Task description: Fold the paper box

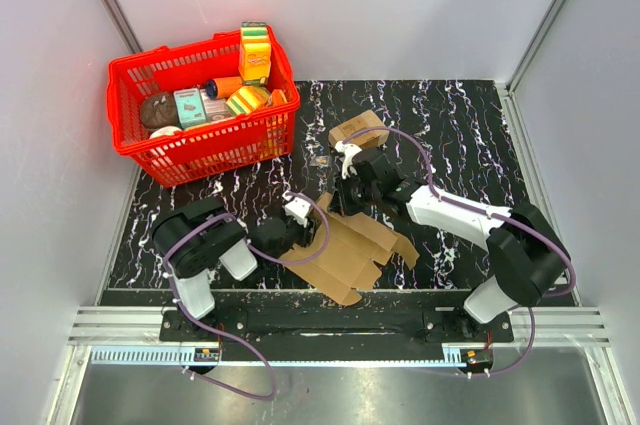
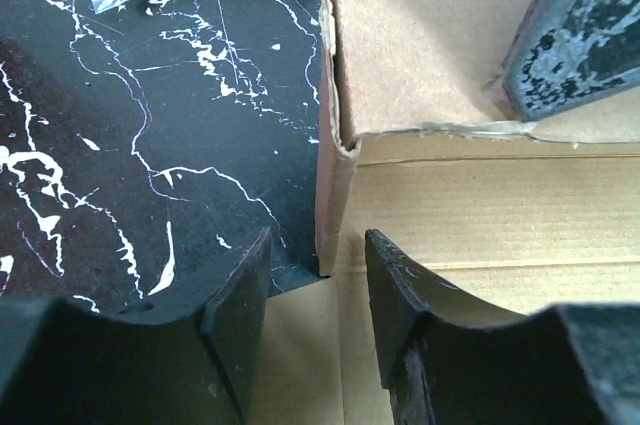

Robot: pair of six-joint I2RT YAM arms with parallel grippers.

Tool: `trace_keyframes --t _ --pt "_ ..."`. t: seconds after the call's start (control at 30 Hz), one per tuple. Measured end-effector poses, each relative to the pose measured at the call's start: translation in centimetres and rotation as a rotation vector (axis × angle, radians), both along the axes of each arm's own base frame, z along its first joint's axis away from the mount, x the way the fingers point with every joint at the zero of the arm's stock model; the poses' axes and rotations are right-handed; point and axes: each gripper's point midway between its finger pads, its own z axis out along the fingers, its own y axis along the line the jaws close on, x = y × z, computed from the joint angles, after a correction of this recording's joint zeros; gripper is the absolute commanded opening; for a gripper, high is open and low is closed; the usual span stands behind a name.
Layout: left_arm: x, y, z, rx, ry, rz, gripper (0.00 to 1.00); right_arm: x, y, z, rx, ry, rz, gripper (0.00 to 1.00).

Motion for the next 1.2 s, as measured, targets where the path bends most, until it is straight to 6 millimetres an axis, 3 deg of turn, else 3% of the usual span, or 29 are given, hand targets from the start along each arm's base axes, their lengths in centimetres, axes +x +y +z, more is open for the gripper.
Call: trace_keyframes --t 0.43,0.6,0.73,1.03,1.2 --pt "-2.8 1.9 2.7 -0.084 -0.016 -0.005 0.53 0.0 0.0 0.2 -0.006 -0.006 0.008 0.08" --pt "-4.4 1.6 4.4 -0.153 -0.023 -0.031 0.53 0.0 0.0 0.1 -0.007 -0.005 0.012 0.14" --pt "-5.2 0.8 6.8 -0.229 -0.058 -0.045 0.53 -0.1 -0.1 0.5 -0.004 -0.011 0.013 0.18" --pt "-5.4 0.7 10.1 -0.314 -0.124 -0.034 0.53 -0.2 -0.5 3.0 0.024 -0.061 0.004 0.21" --pt "-5.4 1.4 14.1 -0.413 -0.204 -0.015 0.55 0.5 -1.6 5.8 0.039 -0.14 -0.056 0.2"
